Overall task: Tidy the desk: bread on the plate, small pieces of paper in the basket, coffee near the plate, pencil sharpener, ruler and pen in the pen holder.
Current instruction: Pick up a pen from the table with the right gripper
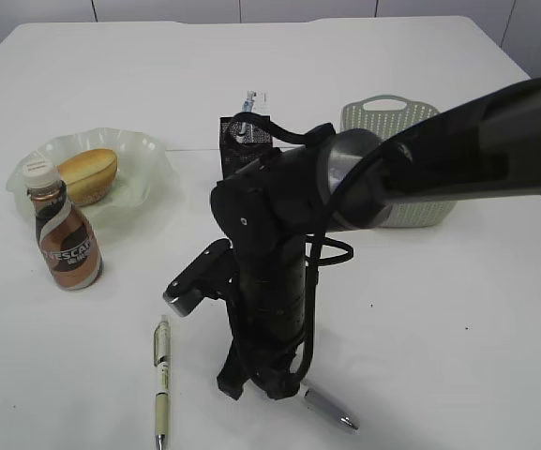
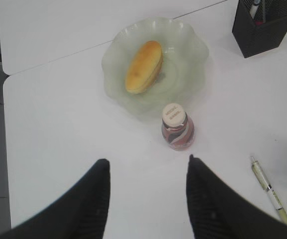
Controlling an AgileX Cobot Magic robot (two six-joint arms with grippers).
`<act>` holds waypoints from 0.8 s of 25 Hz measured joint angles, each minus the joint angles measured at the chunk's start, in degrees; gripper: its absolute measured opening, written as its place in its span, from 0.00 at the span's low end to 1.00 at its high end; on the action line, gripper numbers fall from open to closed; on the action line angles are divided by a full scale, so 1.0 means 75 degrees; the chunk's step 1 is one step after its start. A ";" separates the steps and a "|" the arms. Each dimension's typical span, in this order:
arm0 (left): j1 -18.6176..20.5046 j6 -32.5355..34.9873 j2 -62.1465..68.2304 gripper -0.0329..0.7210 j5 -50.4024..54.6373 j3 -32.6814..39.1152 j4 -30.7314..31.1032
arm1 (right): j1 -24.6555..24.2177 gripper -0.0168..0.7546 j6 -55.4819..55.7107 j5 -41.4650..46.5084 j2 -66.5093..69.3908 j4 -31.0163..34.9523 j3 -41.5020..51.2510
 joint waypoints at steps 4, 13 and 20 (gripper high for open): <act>0.0000 0.0000 0.0000 0.53 0.0000 0.0000 0.0000 | 0.0000 0.14 0.0706 0.0538 0.0159 -0.0033 -0.0422; 0.0000 0.0000 0.0000 0.53 0.0000 0.0000 -0.0013 | 0.0000 0.14 0.1621 0.0855 0.0047 -0.0011 -0.0951; 0.0000 0.0000 0.0000 0.53 0.0000 0.0000 -0.0013 | 0.0000 0.14 0.1664 -0.0801 -0.1421 0.0098 0.0294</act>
